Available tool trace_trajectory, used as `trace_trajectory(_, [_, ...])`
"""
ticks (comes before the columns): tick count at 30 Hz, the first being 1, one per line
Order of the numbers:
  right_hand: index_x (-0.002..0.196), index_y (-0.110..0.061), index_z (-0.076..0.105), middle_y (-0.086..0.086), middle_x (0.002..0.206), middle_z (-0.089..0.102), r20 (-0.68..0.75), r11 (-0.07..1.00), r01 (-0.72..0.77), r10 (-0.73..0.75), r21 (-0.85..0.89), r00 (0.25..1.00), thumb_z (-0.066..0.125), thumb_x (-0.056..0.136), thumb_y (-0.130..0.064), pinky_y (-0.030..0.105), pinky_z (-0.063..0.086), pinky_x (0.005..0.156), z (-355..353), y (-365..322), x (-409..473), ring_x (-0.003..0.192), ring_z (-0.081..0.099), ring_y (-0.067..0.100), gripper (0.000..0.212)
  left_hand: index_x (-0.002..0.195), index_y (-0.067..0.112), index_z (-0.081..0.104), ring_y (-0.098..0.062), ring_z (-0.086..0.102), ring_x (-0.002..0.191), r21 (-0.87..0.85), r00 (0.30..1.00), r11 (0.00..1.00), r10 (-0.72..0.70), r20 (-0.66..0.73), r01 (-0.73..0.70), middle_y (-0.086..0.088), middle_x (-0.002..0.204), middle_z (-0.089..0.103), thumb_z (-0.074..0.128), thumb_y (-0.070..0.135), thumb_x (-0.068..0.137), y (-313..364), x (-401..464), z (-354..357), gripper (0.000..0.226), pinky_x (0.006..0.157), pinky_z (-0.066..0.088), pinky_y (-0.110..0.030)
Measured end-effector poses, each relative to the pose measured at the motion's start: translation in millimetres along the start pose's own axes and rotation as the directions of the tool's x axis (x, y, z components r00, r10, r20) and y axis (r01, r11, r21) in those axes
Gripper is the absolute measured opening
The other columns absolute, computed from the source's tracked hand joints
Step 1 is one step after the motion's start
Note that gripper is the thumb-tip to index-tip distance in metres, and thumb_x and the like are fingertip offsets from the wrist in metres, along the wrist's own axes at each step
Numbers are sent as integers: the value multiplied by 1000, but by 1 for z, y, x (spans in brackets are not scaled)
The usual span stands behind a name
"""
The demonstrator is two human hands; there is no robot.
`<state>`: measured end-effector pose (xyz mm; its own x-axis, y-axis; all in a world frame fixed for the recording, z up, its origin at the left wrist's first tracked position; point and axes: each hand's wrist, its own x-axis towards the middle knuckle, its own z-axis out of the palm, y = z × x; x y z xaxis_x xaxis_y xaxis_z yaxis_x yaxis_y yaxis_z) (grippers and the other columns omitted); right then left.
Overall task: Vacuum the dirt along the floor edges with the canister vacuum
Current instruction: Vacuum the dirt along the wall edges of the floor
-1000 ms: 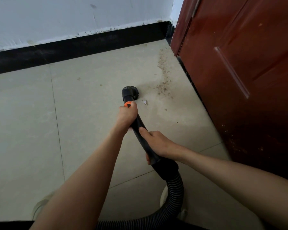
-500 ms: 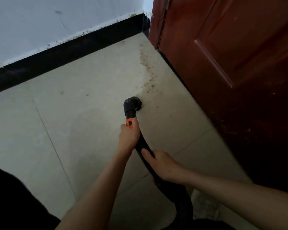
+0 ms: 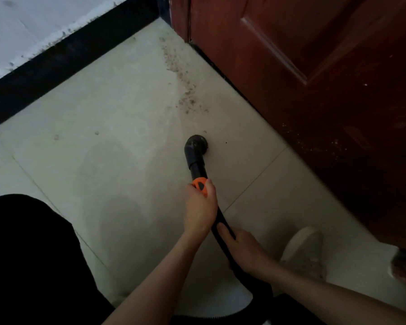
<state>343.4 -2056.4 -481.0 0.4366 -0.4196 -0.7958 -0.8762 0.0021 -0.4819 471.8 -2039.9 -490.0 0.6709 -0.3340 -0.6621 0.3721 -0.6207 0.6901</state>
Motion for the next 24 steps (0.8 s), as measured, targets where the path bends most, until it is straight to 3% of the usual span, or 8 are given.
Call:
trace_trajectory(3, [68, -17, 59, 3, 51, 62, -130, 996, -42, 52, 79, 990, 33, 99, -57, 31, 50, 56, -3, 2, 4, 56, 67, 24, 57, 101, 8, 42, -34, 62, 87, 120, 998, 993, -8, 69, -1, -10, 86, 57, 45, 43, 95, 13, 6, 18, 35, 76, 52, -42])
trace_trajectory(5, [65, -17, 58, 1, 43, 59, -186, 989, -59, 84, 138, 979, 33, 100, -55, 26, 45, 46, -7, 2, 7, 47, 63, 20, 57, 103, 9, 40, -34, 63, 89, 195, 990, 980, -1, 142, -27, -16, 95, 60, 44, 44, 96, 23, 11, 30, 36, 76, 53, -43])
trace_trajectory(10, [67, -15, 59, 0, 51, 60, -246, 978, -117, 159, 175, 956, 26, 100, -58, 22, 41, 45, -9, -1, 11, 45, 57, 12, 63, 110, 11, 41, -24, 54, 77, 282, 948, 933, 138, 288, -222, -2, 87, 48, 41, 35, 98, 28, 18, 39, 26, 66, 41, -25])
trace_trajectory(13, [78, -16, 60, 4, 69, 65, -329, 983, -136, 169, 121, 929, 23, 97, -63, 29, 41, 56, -2, -5, 14, 65, 63, 21, 62, 107, 10, 34, -23, 51, 63, 375, 956, 906, 95, 279, -199, -1, 80, 42, 43, 35, 99, 29, 22, 38, 28, 48, 37, -24])
trace_trajectory(17, [59, -16, 59, 1, 44, 58, -297, 975, -65, 127, 210, 947, 25, 98, -62, 26, 40, 47, -13, -17, 23, 47, 60, 16, 69, 117, 4, 37, -14, 52, 69, 173, 973, 983, 26, 228, -66, -3, 88, 50, 50, 37, 96, 40, 28, 25, 41, 55, 39, -25])
trace_trajectory(21, [61, -10, 63, 2, 41, 58, -158, 936, -74, 135, 345, 978, 30, 97, -62, 19, 41, 40, -22, -32, 32, 40, 60, 16, 71, 109, 9, 31, -5, 49, 66, 3, 975, 1000, -9, 224, 8, 1, 84, 50, 50, 33, 97, 43, 35, 8, 33, 43, 38, -8])
trace_trajectory(24, [60, -8, 62, 4, 42, 58, -116, 903, -87, 149, 421, 982, 29, 97, -64, 20, 43, 41, -15, -41, 36, 40, 60, 19, 74, 120, 1, 36, -5, 49, 65, -1, 970, 1000, -6, 244, 6, 3, 80, 48, 50, 33, 97, 46, 40, 2, 43, 49, 40, -12])
